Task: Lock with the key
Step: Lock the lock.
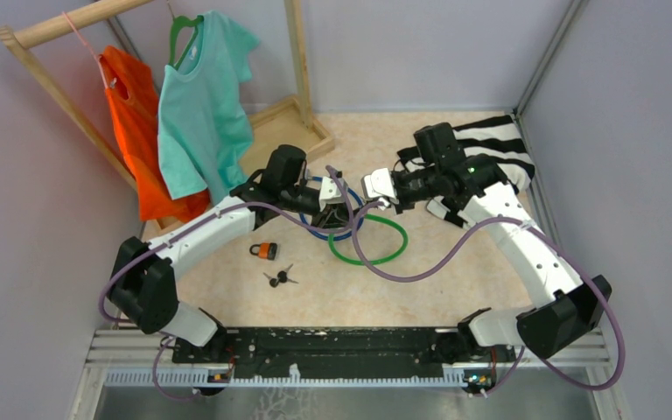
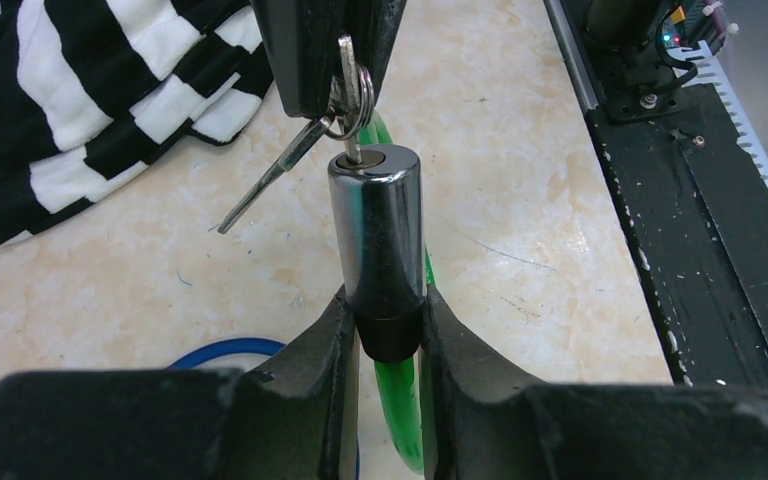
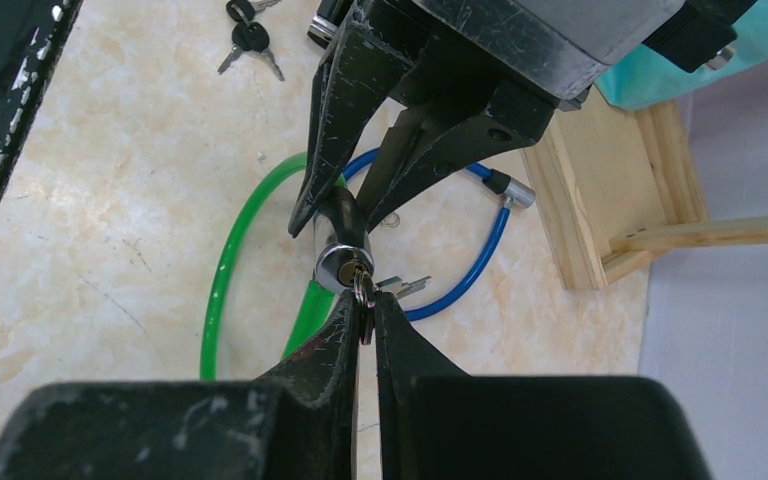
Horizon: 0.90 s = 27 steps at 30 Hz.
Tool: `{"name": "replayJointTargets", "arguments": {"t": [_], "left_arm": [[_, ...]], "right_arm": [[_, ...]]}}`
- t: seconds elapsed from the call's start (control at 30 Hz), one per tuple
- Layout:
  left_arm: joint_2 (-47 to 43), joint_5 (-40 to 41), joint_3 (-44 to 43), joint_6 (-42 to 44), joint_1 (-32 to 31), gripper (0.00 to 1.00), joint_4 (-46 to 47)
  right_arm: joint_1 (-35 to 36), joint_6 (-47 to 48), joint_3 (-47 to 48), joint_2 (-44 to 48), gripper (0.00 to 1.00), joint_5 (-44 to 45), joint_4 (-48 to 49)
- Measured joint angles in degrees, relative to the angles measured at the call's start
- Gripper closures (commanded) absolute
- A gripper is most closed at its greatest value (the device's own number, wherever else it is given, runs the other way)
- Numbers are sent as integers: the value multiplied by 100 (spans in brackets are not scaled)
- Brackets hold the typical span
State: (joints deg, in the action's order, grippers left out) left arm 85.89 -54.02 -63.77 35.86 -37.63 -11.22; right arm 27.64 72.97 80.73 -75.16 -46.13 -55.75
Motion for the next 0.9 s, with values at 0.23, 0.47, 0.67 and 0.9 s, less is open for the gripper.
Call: {"name": "replayJointTargets", "arguments": {"t": [0.23, 0.47, 0.67, 0.9], "left_arm": [[0, -2, 0, 4, 0, 100, 7], [0, 7, 0, 13, 0, 100, -22], [-2, -70, 0, 46, -15, 100, -142], [-28, -46, 2, -7, -15, 100, -136]], "right_arm": [[0, -79, 85, -13, 100, 33, -61], [-7, -227, 284, -15, 100, 131, -203], [-216, -372, 566, -15, 100, 240, -46], [-848, -1222, 651, 76, 100, 173, 619]]}}
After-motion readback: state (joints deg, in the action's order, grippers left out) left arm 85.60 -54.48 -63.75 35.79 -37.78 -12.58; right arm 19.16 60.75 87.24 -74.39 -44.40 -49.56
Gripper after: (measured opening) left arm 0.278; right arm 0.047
